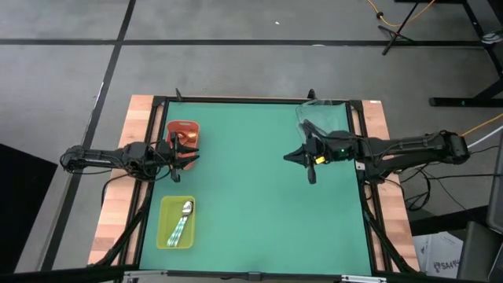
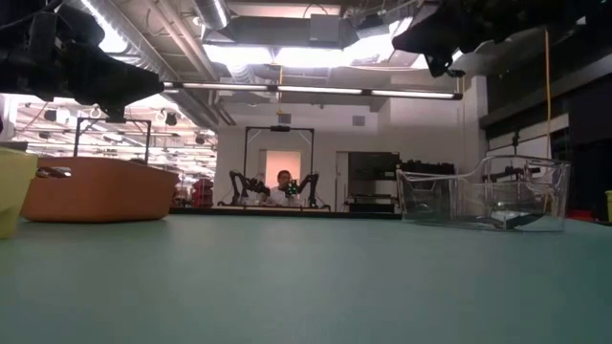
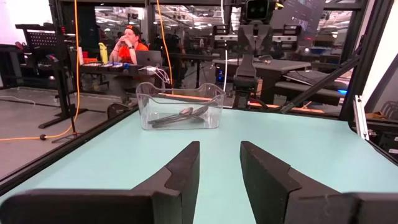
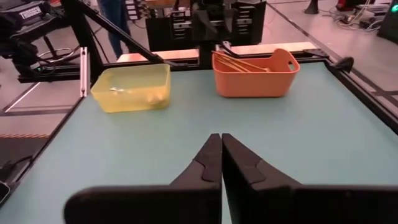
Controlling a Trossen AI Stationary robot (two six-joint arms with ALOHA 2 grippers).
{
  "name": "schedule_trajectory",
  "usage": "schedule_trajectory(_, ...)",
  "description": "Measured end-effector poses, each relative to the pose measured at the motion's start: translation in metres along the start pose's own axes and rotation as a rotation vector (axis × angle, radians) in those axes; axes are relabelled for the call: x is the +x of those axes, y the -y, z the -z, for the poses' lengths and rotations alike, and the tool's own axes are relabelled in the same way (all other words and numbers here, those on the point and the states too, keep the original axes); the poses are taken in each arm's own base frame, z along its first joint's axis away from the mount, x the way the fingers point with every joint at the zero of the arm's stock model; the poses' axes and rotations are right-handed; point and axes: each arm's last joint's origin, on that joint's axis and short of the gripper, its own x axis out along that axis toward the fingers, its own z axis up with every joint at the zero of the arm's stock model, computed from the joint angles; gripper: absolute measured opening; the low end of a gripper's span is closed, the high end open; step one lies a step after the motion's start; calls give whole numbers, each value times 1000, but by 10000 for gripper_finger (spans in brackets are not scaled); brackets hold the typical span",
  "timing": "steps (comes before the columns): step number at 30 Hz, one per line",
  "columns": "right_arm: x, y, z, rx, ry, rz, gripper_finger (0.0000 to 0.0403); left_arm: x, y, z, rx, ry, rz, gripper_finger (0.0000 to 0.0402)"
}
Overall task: Sort silverware by color (type)
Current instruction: Return to Home Position
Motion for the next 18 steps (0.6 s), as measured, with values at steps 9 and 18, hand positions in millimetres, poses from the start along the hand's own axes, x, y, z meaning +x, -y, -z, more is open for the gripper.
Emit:
schedule_trajectory(9, 0, -1, 1, -1, -8, -8, 0, 0, 0, 0, 0, 0, 0, 110)
schedule_trajectory(18, 0, -1, 1, -1, -9, -12, 1, 0, 0, 0, 0, 0, 0, 110)
